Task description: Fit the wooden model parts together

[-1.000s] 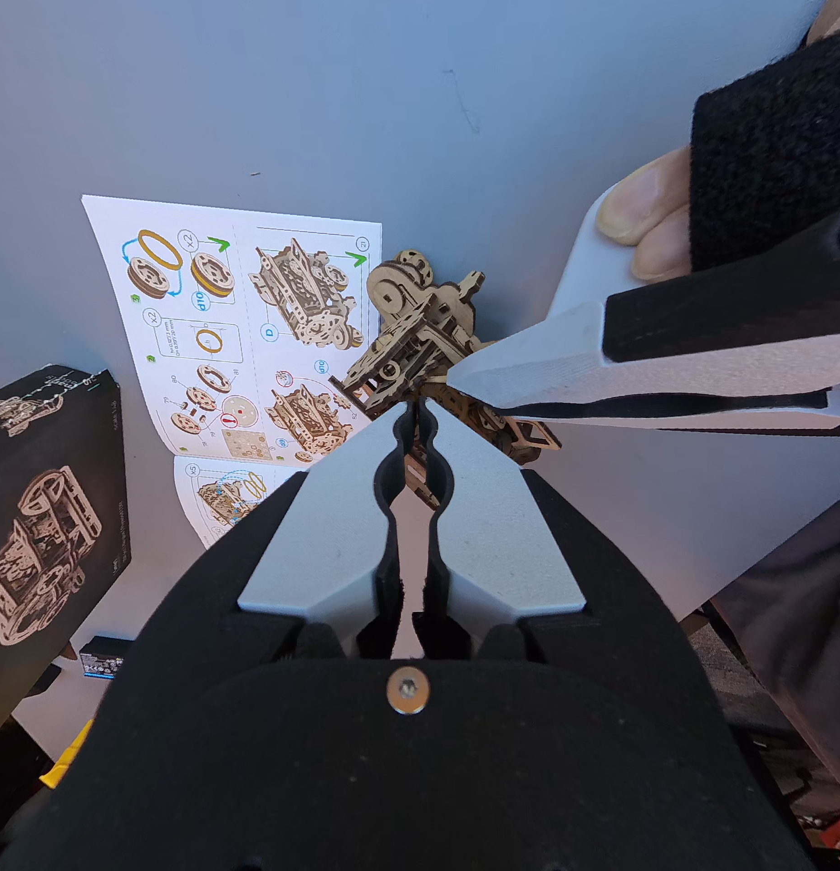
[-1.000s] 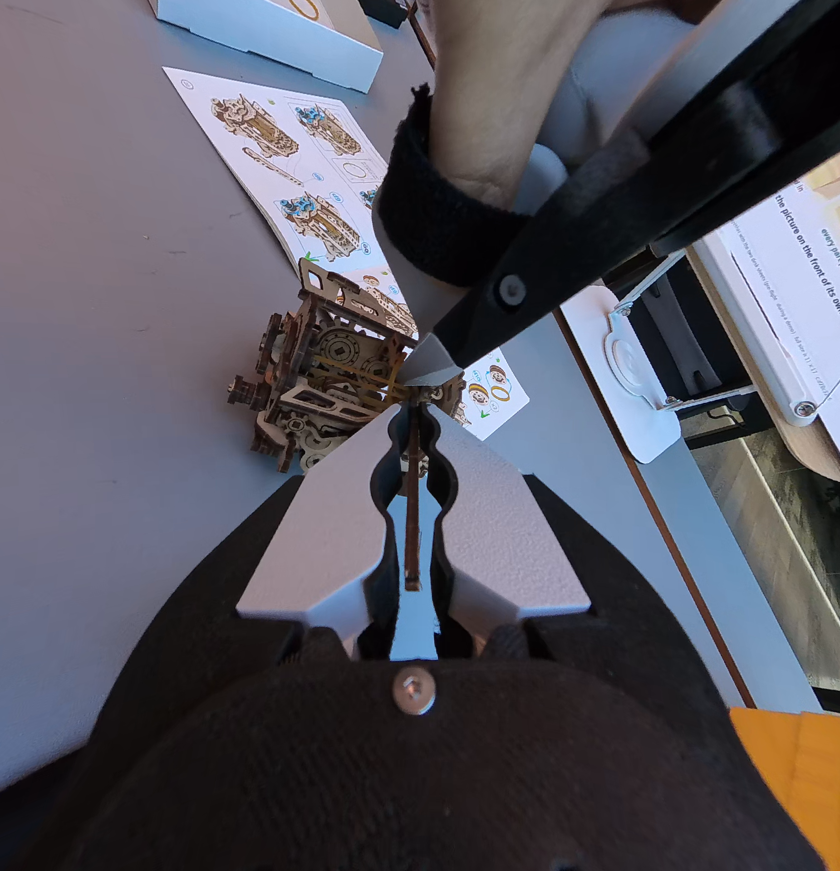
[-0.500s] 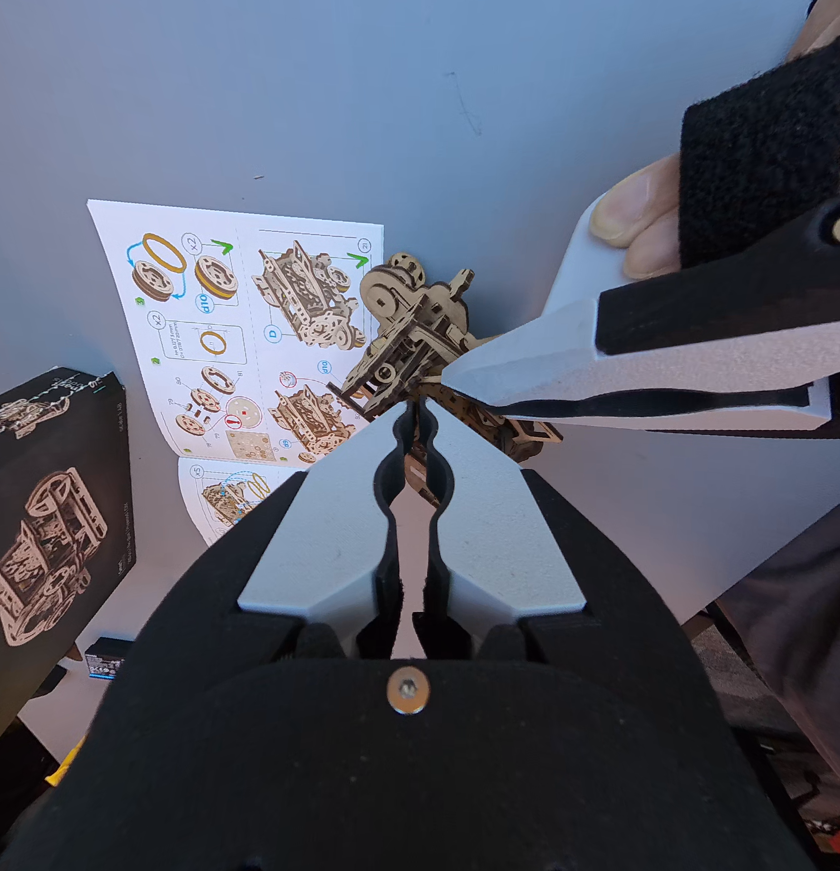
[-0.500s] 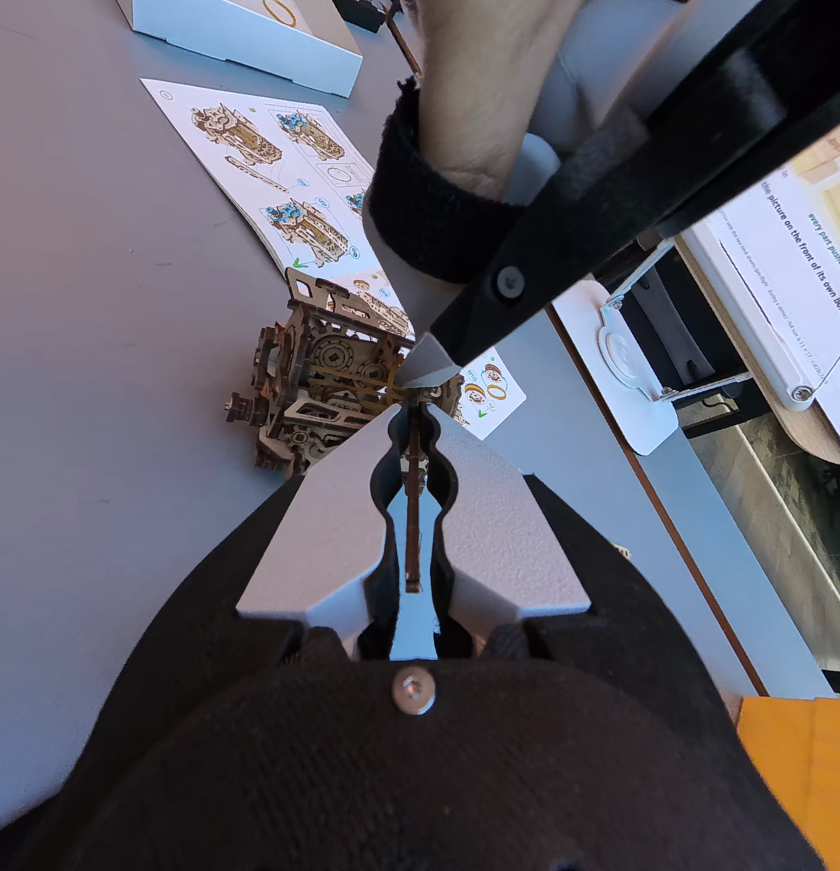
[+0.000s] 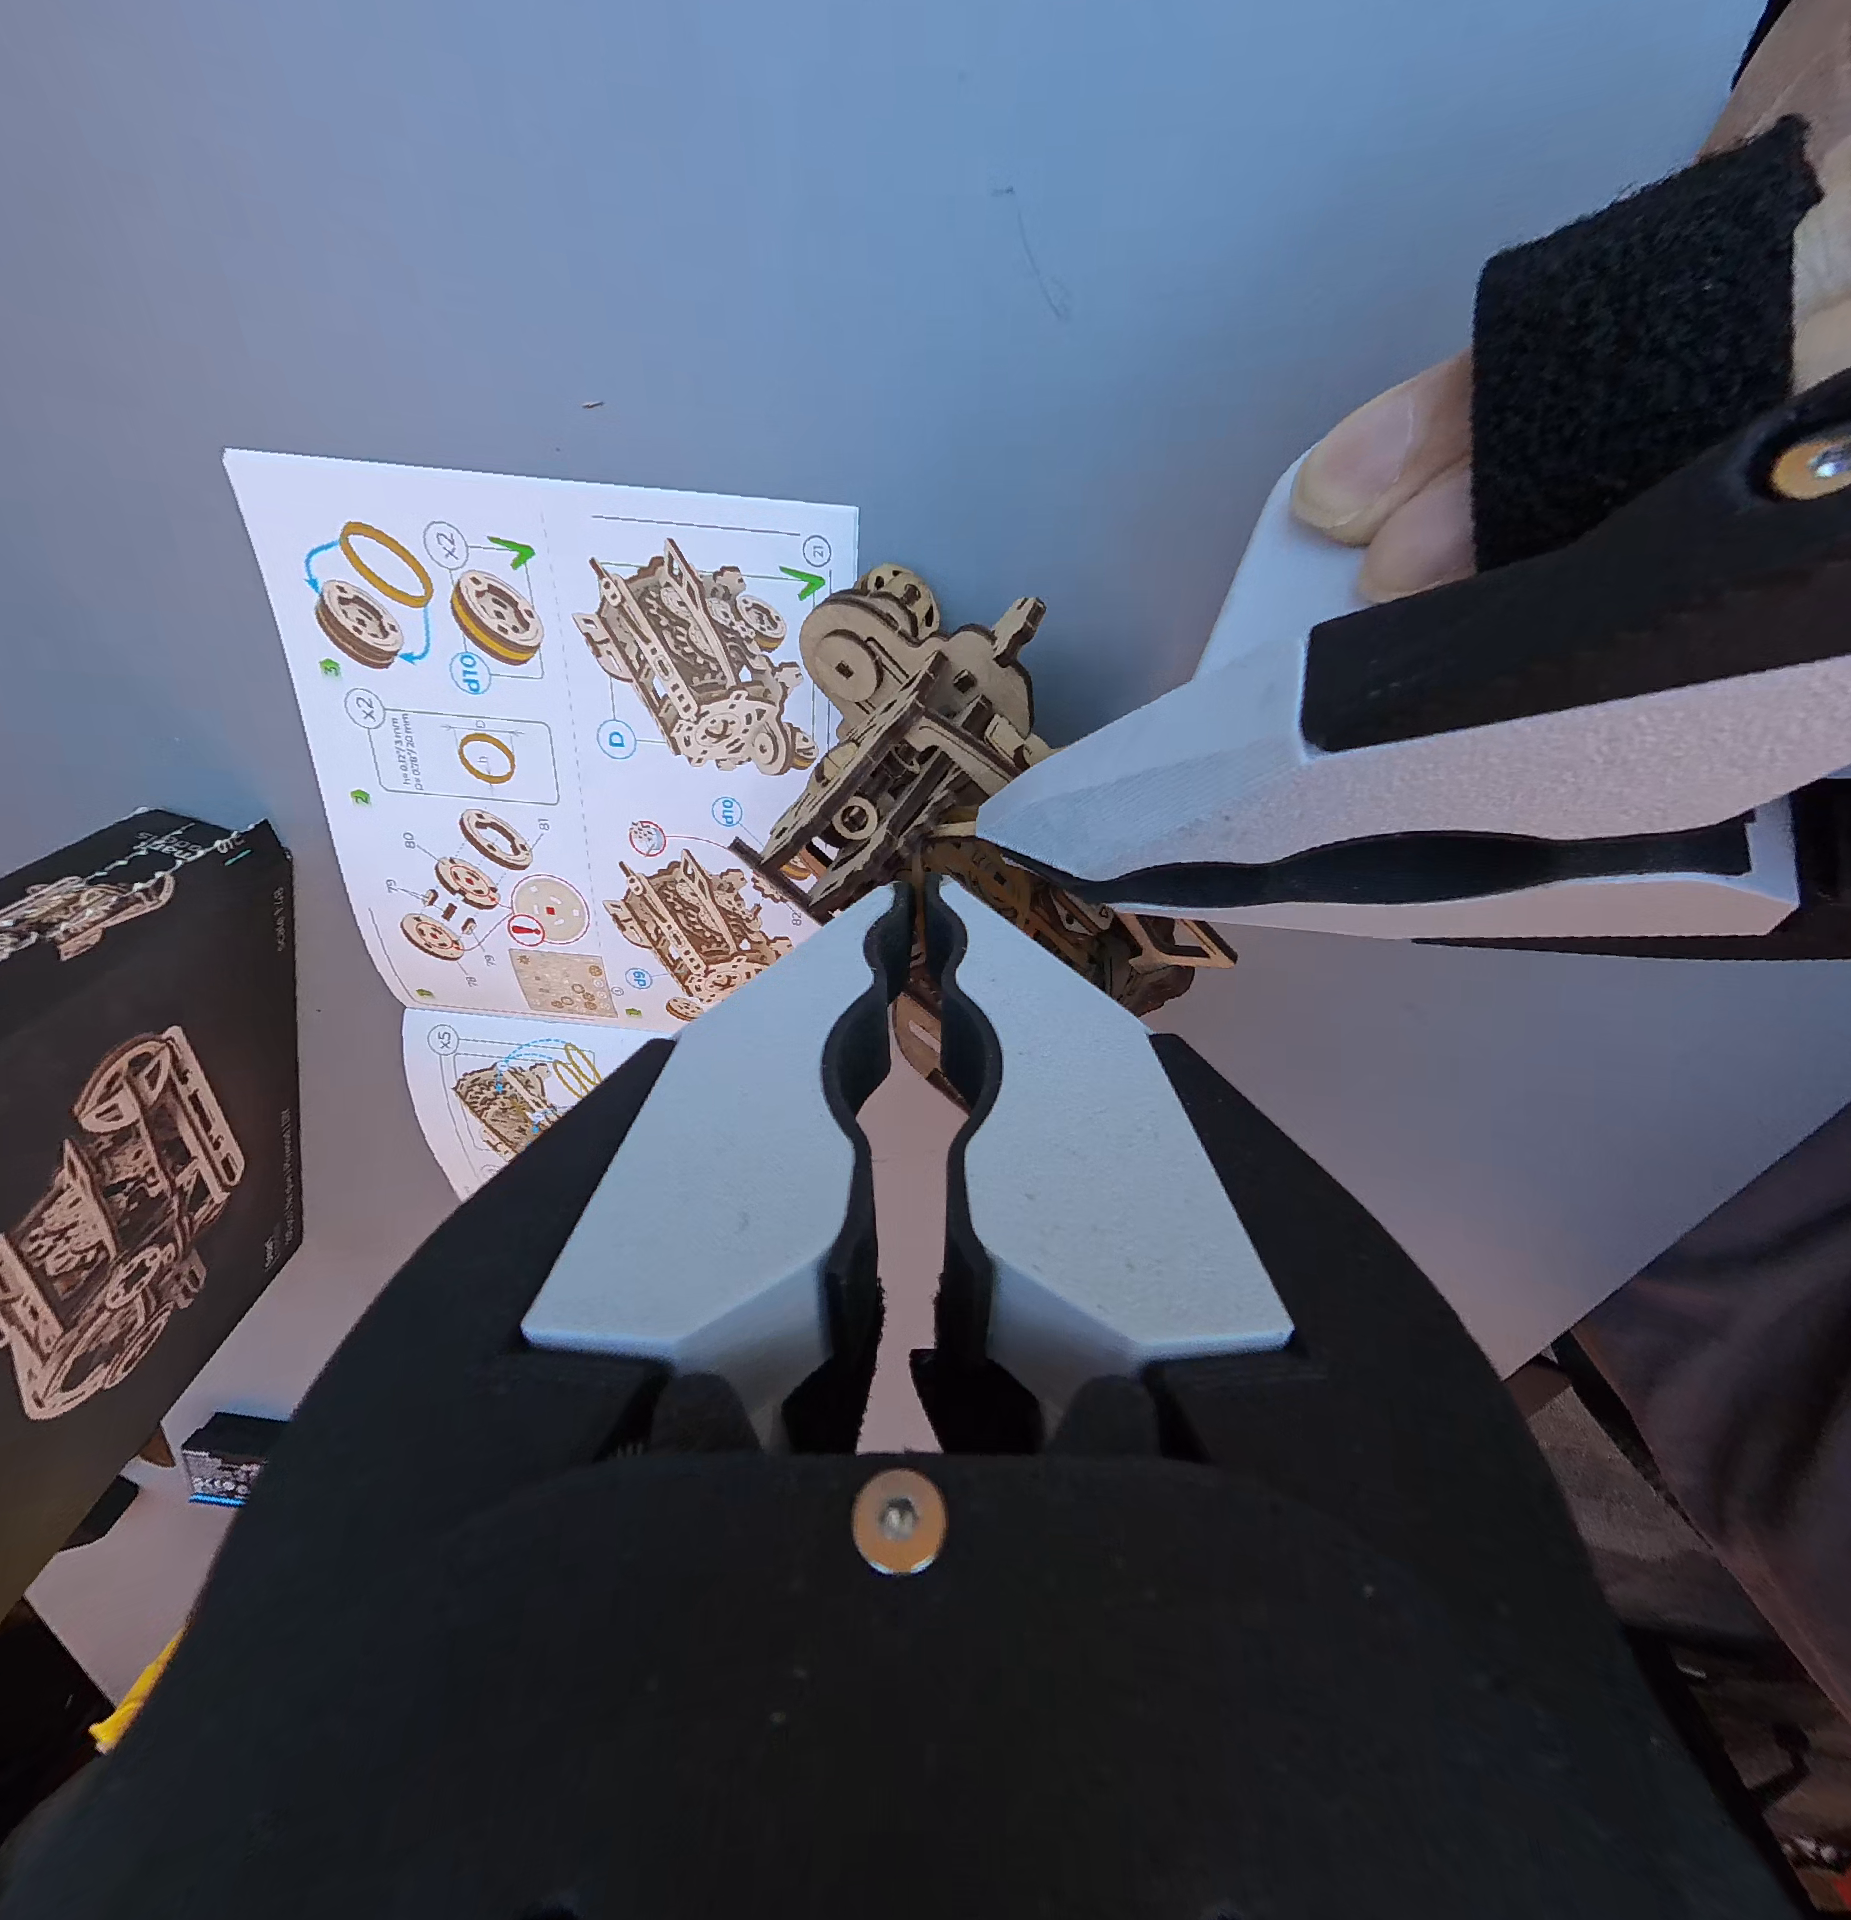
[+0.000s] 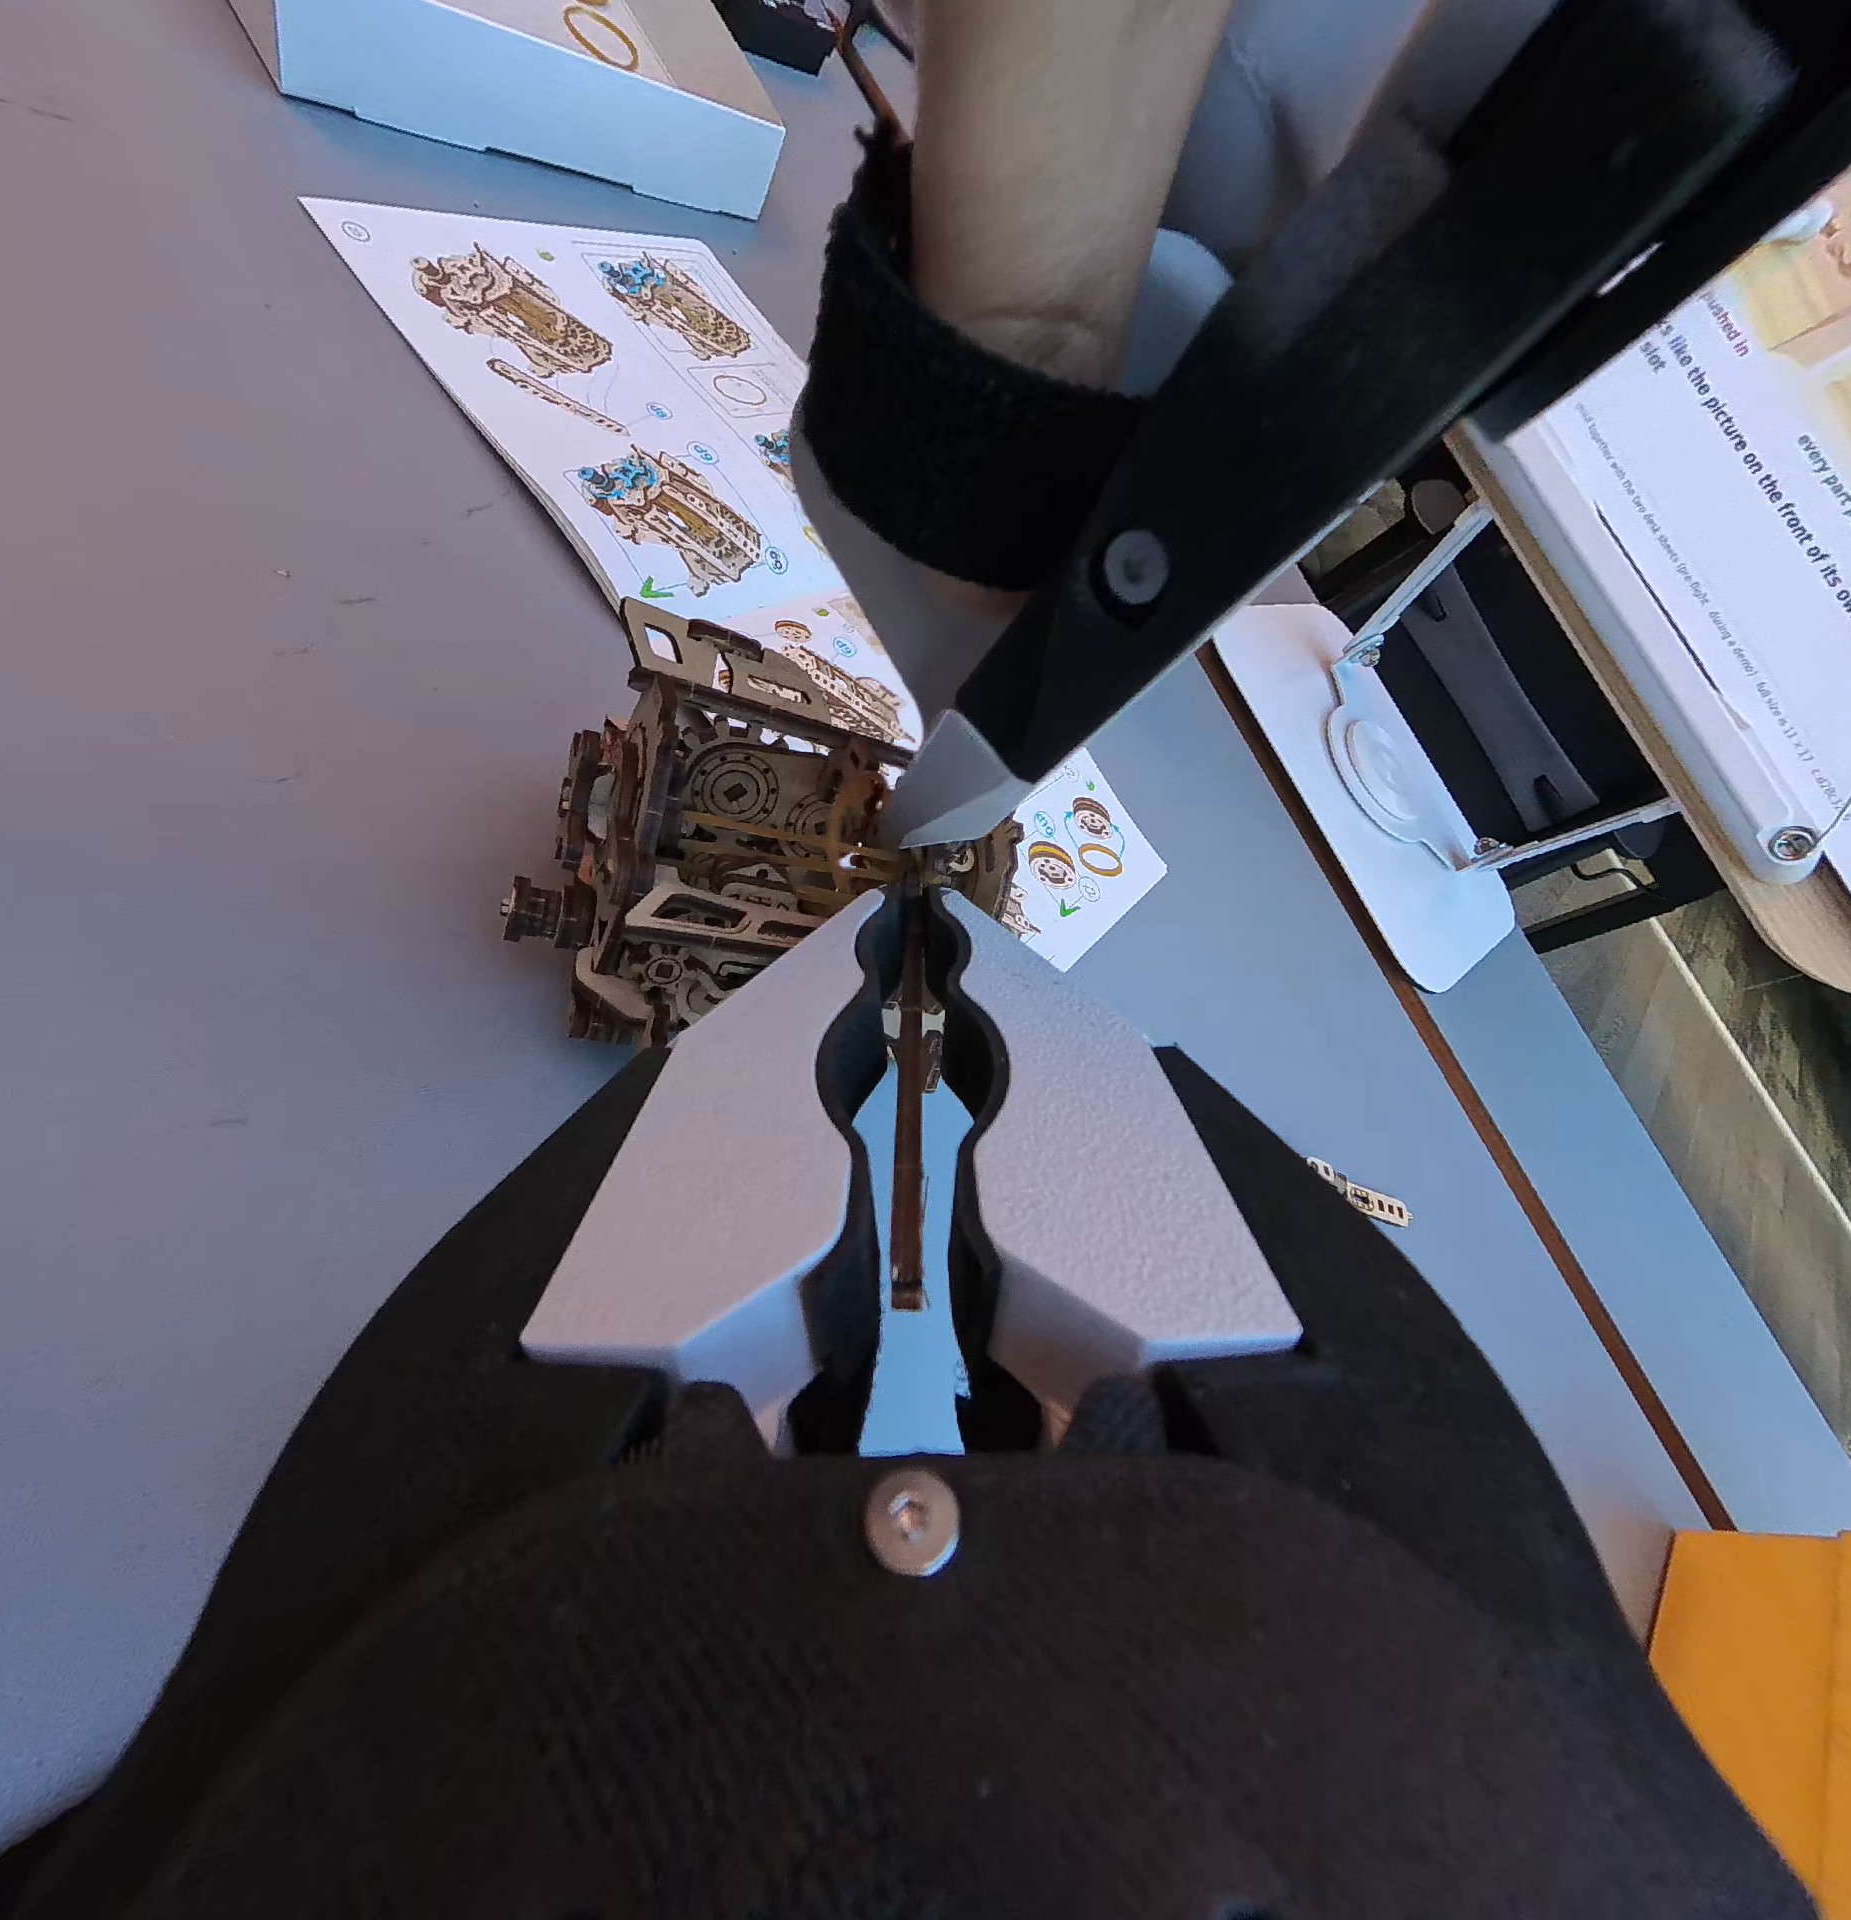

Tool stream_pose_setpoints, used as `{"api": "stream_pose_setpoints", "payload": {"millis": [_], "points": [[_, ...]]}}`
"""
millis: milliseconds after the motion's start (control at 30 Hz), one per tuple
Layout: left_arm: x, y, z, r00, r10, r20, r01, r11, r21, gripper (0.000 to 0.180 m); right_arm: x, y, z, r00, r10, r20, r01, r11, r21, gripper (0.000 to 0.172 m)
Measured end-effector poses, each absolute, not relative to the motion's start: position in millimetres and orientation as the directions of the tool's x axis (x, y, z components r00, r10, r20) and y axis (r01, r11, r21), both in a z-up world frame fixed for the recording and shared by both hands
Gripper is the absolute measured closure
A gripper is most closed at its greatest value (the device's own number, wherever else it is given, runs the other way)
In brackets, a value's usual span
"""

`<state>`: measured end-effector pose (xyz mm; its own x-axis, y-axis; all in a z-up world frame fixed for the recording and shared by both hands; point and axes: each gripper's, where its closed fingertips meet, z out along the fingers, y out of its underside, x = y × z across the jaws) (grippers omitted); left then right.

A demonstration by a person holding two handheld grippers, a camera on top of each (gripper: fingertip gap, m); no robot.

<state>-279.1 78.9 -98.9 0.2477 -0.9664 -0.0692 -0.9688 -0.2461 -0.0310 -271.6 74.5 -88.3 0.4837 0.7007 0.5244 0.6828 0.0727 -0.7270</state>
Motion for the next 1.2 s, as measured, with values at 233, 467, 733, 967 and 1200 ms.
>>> {"api": "stream_pose_setpoints", "payload": {"millis": [233,467,733,967,1200], "points": [[-277,84,-75,0.254,-0.963,-0.091,-0.965,-0.246,-0.094,0.18,-271,75,-88,0.486,0.699,0.525,0.683,0.072,-0.727,0.171],[-279,95,-68,0.226,-0.973,-0.047,-0.943,-0.206,-0.263,0.179,-270,76,-88,0.486,0.695,0.53,0.686,0.073,-0.724,0.171],[-263,100,-72,0.109,-0.991,0.073,-0.822,-0.131,-0.555,0.169,-268,76,-85,0.487,0.692,0.532,0.678,0.083,-0.73,0.171],[-263,109,-69,0.129,-0.973,0.191,-0.693,-0.226,-0.685,0.166,-266,75,-83,0.492,0.7,0.518,0.663,0.085,-0.744,0.171],[-264,111,-55,0.083,-0.963,0.255,-0.531,-0.259,-0.807,0.16,-265,69,-80,0.518,0.738,0.432,0.589,0.058,-0.806,0.171]]}}
